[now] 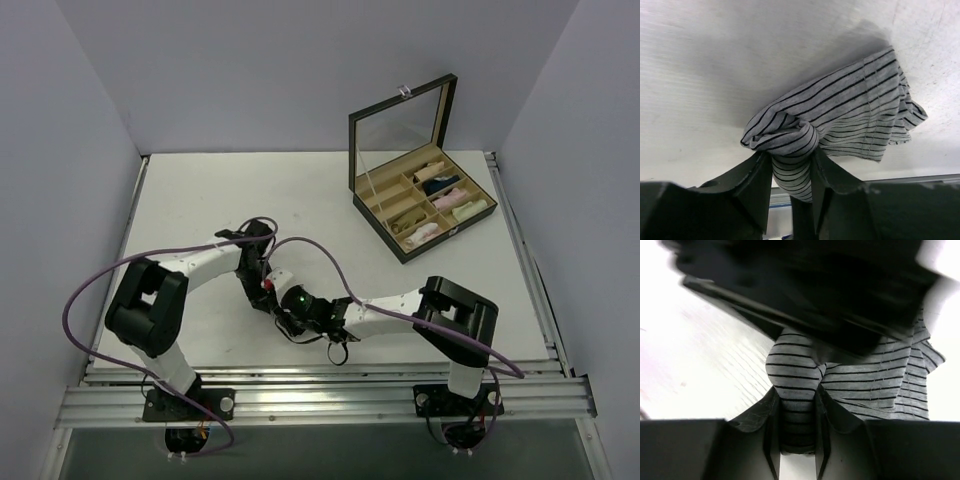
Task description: Roll the underwear
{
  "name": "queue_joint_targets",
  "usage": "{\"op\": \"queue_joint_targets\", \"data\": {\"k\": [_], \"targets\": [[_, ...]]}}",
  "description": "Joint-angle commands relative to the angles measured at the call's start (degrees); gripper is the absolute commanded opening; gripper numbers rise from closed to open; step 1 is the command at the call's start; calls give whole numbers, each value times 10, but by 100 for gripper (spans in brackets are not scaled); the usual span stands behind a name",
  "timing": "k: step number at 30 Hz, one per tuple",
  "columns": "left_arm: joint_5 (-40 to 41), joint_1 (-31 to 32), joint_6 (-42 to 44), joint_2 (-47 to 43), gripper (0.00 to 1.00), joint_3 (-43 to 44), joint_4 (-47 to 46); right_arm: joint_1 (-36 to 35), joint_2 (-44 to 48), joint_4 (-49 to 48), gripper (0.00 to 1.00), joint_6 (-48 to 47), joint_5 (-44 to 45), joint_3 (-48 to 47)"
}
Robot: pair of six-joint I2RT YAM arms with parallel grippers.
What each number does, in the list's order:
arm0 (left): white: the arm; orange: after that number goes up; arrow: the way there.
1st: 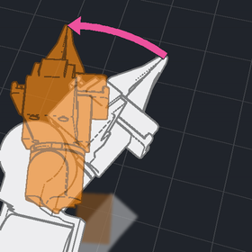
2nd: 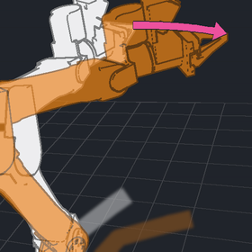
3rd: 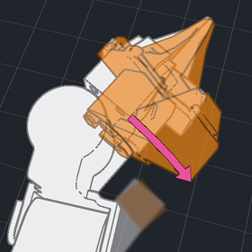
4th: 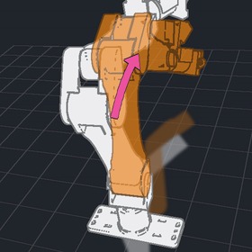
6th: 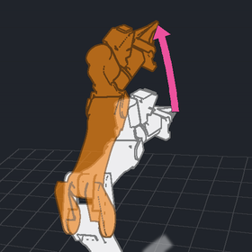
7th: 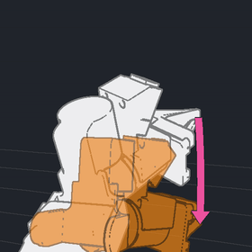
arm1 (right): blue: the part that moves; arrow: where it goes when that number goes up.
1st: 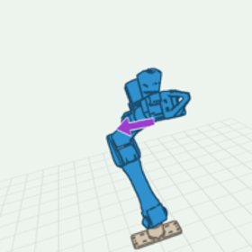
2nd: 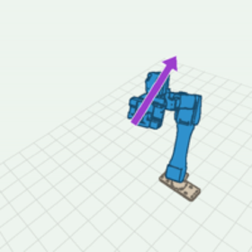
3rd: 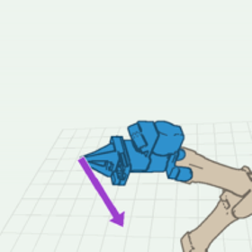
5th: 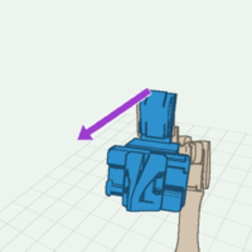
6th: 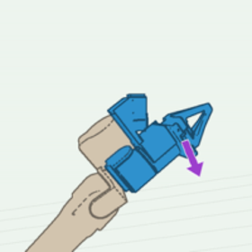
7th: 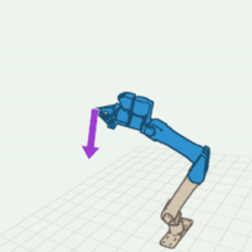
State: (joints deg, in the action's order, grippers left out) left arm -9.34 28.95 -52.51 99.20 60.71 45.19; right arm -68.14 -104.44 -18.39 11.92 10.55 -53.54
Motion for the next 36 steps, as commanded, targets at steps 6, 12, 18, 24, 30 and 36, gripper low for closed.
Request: {"op": "queue_joint_targets", "data": {"k": [6,12,18,24,30,36], "targets": [[46,-86,16,-155,58,-37,63,98,-26,-120,0,119,-214,132],[50,-83,5,-207,63,-51,49,133,-88,-216,0,179,-300,169],[29,-77,0,-205,64,-85,-12,155,-103,-239,0,190,-330,182],[28,-65,-7,-183,66,-95,-54,180,-128,-249,0,190,-375,175],[31,-47,-11,-161,72,-88,-87,182,-150,-253,0,197,-386,172],[60,-21,-27,-111,71,-105,-89,184,-156,-267,0,217,-394,163]]}}
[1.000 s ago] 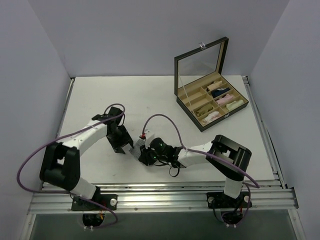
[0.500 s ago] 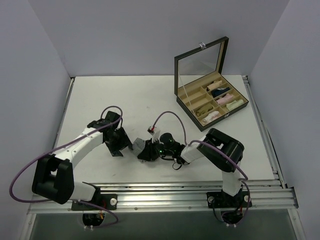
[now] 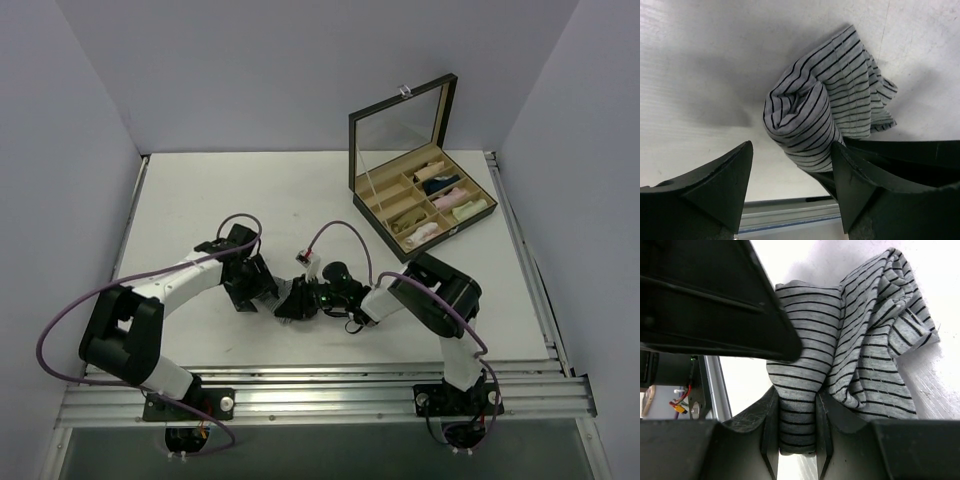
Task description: Roll the underwear
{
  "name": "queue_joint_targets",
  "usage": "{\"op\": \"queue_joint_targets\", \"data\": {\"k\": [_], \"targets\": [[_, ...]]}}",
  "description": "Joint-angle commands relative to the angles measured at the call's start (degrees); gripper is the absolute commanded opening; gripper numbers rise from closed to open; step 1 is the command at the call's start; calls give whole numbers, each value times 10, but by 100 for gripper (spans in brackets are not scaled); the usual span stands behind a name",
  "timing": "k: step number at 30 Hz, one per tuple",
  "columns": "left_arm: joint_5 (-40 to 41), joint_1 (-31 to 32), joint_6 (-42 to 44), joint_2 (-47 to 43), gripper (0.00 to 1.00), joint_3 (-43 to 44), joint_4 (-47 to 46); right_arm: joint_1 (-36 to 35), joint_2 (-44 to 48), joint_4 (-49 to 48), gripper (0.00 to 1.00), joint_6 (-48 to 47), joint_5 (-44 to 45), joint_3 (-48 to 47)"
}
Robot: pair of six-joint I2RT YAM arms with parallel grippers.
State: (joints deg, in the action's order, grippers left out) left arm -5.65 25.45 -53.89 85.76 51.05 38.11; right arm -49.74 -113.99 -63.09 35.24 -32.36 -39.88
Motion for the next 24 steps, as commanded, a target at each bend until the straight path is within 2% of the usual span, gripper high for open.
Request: {"op": "queue_joint_targets", "data": {"k": [1,6,7,8,10,11,13,14,17,19,24], "targets": [[21,15,-17,29,71,-13,-24,0,-63,182,0,-15,33,22],[34,19,-14,90,62,0,-23,-1,-60,205,0,-19,24,0],[35,20,-11,96,52,4,-18,0,-55,215,0,-21,24,-1],[34,21,-5,104,47,5,-12,0,-52,223,3,-23,25,-2],[39,26,-1,106,35,10,-1,0,-32,255,12,-32,35,-4],[40,26,4,110,32,12,13,1,-19,269,22,-35,41,-4],[42,28,10,116,26,19,31,0,23,305,30,-40,56,-6],[43,31,15,126,22,25,52,0,39,320,37,-42,58,-8],[51,42,27,145,19,49,89,-10,100,407,50,-68,102,-37],[51,50,33,153,18,68,113,-16,142,462,53,-89,148,-58],[66,61,31,168,17,80,130,-50,197,524,57,-130,235,-98]]}}
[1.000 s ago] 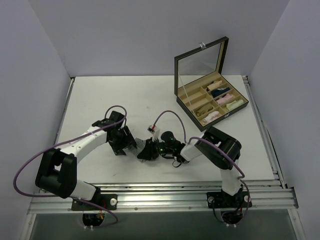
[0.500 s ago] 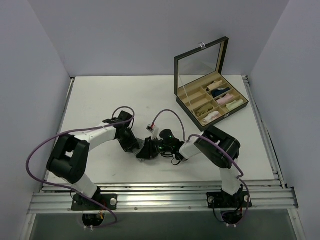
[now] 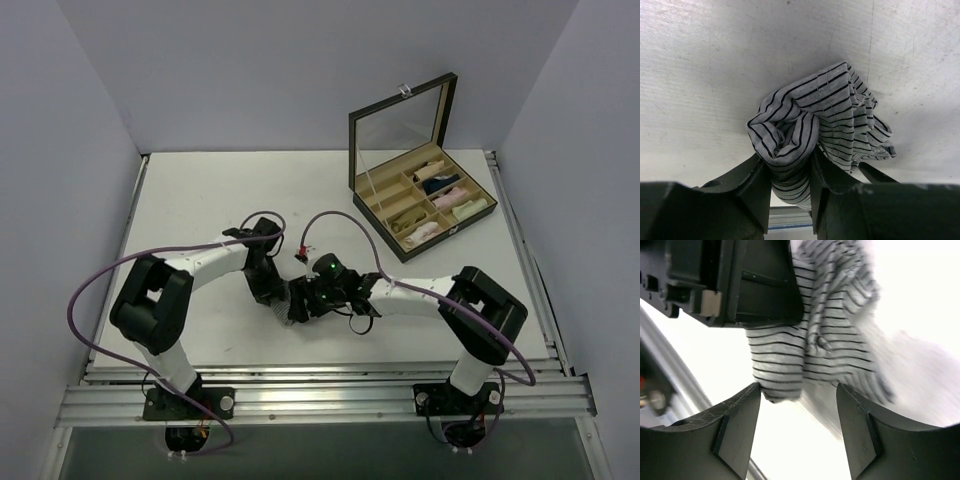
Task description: Roll the underwear
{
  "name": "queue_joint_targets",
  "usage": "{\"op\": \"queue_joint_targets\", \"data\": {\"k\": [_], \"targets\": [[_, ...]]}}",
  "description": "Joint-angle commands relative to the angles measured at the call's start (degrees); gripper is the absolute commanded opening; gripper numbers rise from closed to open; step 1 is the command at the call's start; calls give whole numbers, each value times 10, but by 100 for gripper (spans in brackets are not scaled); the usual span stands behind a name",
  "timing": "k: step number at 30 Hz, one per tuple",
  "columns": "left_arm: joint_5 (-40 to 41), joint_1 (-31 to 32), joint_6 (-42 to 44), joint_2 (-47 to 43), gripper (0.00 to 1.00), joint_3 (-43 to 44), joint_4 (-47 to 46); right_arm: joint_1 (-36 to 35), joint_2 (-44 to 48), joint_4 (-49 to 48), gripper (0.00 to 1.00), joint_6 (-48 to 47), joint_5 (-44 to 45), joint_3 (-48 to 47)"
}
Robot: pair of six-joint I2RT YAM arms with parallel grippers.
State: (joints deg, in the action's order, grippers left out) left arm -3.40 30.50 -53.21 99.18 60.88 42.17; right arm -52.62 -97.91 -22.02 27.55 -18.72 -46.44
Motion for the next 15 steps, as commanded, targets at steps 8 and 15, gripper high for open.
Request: {"op": "queue_joint_targets", "data": {"k": [8,15], "targets": [[26,11,39,84,17,15,111,-115,37,141,59,-103,243,-88],[12,11,43,98,17,45,129,-167,-19,140,59,-141,324,-131]]}}
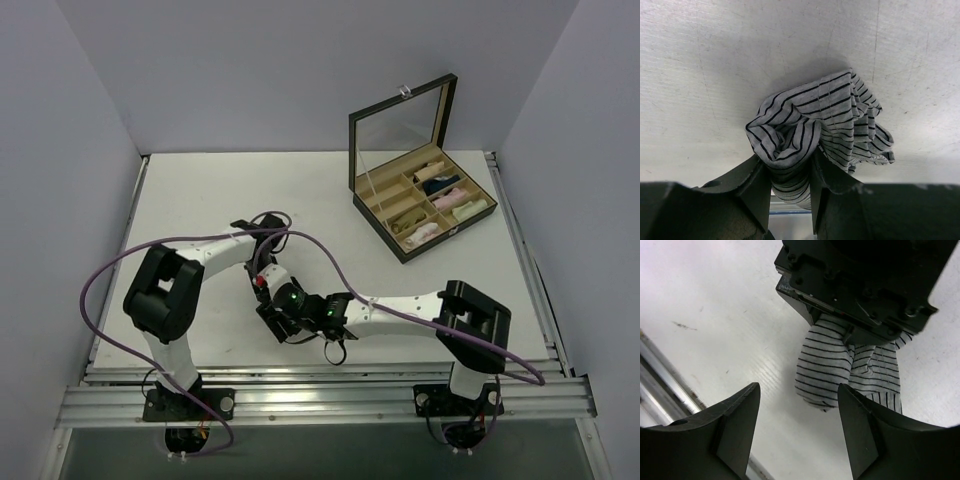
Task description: Roll the underwear
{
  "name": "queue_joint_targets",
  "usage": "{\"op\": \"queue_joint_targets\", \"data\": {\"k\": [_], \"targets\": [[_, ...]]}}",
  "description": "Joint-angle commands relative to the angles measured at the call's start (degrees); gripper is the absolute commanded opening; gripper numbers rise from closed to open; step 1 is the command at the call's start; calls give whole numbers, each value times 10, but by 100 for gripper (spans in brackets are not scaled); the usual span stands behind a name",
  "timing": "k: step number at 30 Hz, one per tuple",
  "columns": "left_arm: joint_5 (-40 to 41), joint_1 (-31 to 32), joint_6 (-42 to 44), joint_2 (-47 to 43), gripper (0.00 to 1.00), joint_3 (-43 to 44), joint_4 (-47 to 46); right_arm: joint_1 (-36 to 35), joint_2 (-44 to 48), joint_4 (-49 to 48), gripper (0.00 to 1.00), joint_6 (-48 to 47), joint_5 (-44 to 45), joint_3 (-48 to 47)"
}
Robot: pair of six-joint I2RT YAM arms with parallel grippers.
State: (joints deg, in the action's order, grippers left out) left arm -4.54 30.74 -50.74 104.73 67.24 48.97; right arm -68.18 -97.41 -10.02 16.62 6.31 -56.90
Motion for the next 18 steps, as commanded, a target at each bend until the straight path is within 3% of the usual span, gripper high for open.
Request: {"op": "queue_joint_targets", "data": {"k": [1,9,12,16,18], "targets": [[23,9,20,43,17,-14,65,-15,-39,21,59,-37,98,-37],[24,9,18,49,17,-24,68,-38,-93,-14,57,-60,164,-43],[25,9,20,48,17,-26,69,-42,-109,-13,52,-56,185,-40],[6,8,9,39,22,-25,67,-42,-111,-28,21,-16,206,-11],[-5,5,6,31,26,-26,61,-37,-89,-62,12,8,174,27]]}}
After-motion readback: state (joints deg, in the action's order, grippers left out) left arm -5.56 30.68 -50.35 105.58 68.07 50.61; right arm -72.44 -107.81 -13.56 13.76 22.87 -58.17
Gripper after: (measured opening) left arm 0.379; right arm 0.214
